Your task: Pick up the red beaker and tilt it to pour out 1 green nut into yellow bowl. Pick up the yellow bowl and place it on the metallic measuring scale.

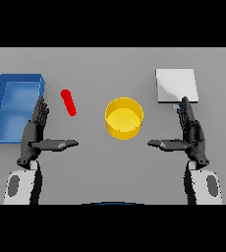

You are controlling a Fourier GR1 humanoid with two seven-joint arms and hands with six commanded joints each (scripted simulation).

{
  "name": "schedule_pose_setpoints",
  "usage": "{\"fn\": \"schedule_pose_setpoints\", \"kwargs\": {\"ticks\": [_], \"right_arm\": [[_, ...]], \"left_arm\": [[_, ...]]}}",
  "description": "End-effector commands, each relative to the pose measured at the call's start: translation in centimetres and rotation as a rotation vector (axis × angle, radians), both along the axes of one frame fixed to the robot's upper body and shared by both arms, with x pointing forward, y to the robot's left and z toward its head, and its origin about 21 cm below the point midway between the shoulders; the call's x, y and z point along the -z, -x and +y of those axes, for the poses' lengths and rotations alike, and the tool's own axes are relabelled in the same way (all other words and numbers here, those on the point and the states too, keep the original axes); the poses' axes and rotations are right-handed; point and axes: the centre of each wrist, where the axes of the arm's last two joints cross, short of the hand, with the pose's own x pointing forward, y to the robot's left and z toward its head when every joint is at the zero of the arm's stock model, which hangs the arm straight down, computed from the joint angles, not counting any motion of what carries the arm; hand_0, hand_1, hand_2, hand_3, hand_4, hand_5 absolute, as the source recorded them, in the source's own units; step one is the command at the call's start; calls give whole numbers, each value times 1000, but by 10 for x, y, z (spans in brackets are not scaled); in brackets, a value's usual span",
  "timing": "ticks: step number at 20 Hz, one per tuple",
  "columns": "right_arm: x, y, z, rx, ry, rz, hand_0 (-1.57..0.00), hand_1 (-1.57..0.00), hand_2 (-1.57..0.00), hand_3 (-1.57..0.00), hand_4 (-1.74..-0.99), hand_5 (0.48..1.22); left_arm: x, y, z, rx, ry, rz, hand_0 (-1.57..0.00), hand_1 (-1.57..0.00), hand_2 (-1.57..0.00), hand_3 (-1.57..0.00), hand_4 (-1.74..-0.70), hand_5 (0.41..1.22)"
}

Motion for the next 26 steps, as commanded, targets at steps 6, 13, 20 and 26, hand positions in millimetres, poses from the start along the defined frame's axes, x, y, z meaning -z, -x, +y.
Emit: {"fn": "schedule_pose_setpoints", "kwargs": {"ticks": [6, 13, 20, 26], "right_arm": [[0, 3, -4, -6, 2, -12, 1, 1, 1, 1, -1177, 572], [-10, 15, -13, -57, 248, -69, 1, 1, 1, 1, -1196, 584], [-14, 17, -18, -95, 185, -100, 1, 1, 1, 1, -1291, 621], [-13, 12, -19, -101, 182, -101, 1, 1, 1, 1, -1292, 617]], "left_arm": [[1, 4, 1, 0, 3, -1, 1, 1, 1, 1, -1202, 677], [-16, 23, 2, 83, -152, -35, 1, 1, 1, 1, -1191, 663], [-11, 13, -4, 90, -163, 25, 1, 1, 1, 1, -1189, 658], [3, -29, -10, 72, -196, 50, 1, 1, 1, 1, -1211, 659]]}}
